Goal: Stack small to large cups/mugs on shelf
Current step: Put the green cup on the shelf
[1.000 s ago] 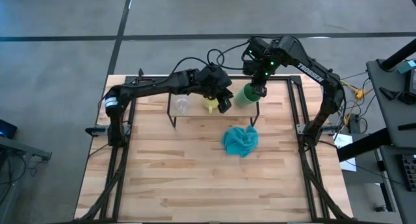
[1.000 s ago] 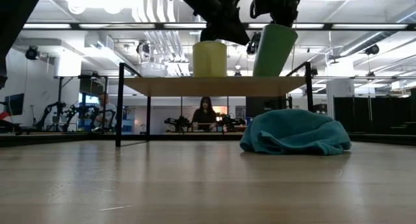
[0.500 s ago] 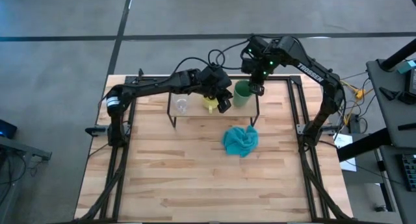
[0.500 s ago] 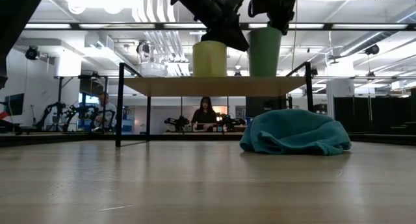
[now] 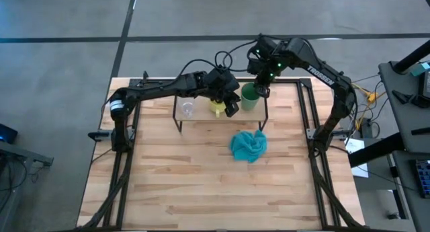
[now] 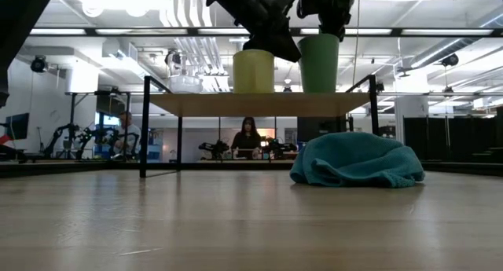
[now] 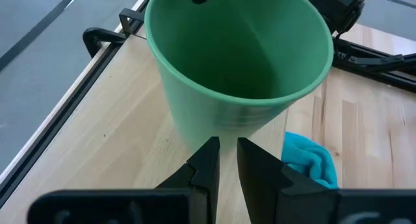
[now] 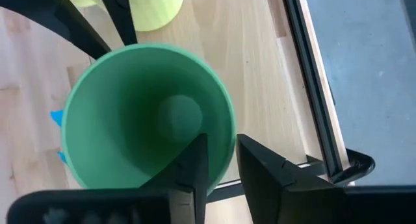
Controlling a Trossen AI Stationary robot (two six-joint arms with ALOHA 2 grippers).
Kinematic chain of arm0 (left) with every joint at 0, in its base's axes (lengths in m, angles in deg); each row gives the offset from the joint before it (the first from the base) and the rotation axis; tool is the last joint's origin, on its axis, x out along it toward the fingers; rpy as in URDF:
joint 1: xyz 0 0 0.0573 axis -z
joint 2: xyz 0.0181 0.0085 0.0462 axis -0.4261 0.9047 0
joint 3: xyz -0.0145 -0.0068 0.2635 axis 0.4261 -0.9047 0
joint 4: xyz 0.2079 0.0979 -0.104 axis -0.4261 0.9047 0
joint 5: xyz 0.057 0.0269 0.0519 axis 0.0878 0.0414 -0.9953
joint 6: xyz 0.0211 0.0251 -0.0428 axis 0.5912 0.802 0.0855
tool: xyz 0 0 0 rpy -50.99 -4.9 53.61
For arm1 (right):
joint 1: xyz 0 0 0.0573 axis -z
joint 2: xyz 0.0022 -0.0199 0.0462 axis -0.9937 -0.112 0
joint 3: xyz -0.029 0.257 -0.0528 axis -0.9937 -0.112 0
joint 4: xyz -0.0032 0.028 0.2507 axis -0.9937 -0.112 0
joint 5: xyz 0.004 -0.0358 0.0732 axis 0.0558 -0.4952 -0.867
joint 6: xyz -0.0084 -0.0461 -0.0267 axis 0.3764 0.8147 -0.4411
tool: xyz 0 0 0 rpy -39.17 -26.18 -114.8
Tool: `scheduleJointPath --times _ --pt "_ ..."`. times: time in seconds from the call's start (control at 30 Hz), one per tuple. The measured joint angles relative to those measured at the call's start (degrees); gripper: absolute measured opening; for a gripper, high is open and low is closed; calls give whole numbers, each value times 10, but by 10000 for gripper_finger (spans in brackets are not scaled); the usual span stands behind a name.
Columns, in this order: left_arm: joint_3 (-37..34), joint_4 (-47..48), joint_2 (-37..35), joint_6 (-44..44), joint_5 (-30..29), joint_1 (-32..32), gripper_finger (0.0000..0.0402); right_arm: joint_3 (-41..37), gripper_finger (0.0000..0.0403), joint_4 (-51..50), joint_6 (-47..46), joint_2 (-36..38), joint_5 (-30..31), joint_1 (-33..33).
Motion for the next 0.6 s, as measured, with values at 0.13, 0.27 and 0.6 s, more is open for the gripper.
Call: scheduleJointPath --times 0.13,0.27,0.6 --pt "0 0 0 -2 0 0 40 0 73 2 -4 0 0 -5" --pt "0 0 -1 -4 9 0 40 0 79 2 -4 2 0 -8" --pt "3 9 -25 -6 29 2 40 0 83 -3 -24 43 0 -8"
